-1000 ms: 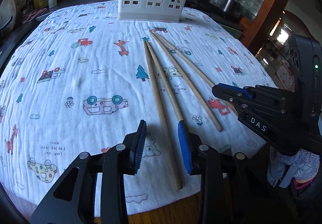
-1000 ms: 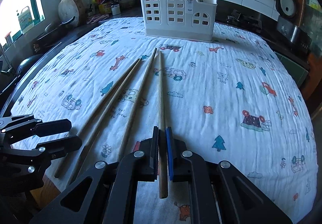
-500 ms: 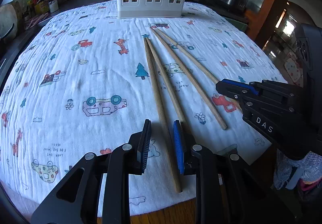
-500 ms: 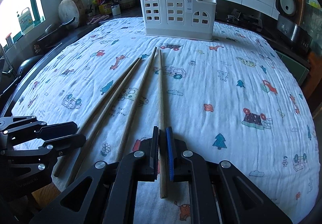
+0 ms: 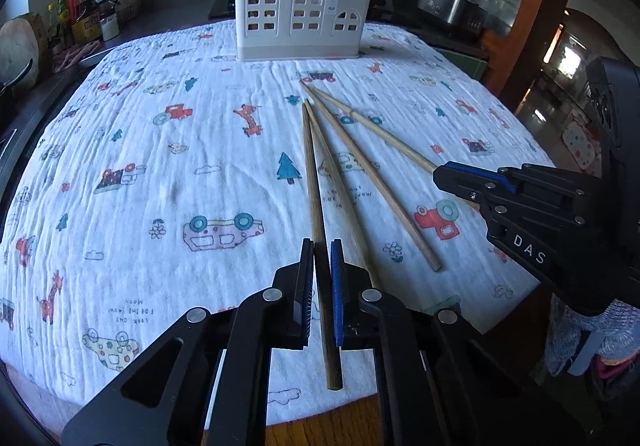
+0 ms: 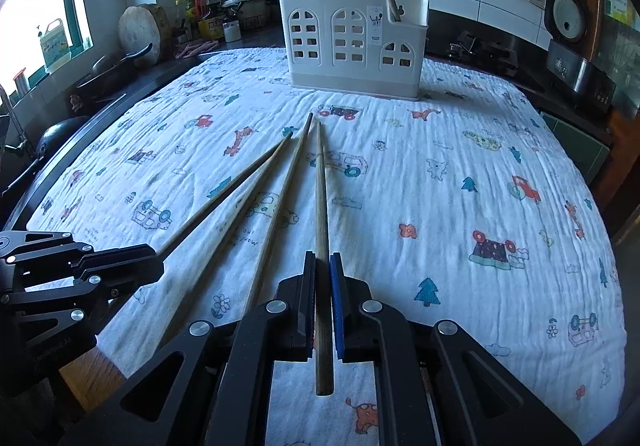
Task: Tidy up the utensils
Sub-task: 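Lift both held chopsticks and carry them toward the white holder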
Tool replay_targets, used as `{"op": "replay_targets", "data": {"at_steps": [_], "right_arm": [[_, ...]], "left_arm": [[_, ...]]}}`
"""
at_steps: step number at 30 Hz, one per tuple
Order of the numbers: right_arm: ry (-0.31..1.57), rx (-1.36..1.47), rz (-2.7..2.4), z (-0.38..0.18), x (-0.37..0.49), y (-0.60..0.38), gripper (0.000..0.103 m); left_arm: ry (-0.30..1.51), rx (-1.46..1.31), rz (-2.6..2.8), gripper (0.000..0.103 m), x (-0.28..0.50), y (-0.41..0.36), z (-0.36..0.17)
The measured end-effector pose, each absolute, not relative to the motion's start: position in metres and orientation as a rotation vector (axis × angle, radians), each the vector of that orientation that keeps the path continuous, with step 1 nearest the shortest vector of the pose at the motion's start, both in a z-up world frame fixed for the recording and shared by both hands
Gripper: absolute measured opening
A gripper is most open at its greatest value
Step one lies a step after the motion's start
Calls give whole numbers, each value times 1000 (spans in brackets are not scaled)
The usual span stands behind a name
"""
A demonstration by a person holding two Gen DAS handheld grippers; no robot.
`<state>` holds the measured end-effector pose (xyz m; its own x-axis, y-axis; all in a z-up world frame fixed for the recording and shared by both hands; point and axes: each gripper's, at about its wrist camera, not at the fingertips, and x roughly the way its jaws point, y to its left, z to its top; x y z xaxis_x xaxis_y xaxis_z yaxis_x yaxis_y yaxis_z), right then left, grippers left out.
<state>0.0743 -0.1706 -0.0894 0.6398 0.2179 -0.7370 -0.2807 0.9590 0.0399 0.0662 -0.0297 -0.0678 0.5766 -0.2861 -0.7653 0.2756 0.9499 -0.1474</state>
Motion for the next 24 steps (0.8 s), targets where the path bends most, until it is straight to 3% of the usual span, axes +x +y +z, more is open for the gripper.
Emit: {"op": "replay_targets", "data": {"at_steps": [24], "right_arm": [[596, -45, 329, 10, 97, -167, 8]], "left_arm": [[666, -75, -408, 6, 103, -3, 24]]}}
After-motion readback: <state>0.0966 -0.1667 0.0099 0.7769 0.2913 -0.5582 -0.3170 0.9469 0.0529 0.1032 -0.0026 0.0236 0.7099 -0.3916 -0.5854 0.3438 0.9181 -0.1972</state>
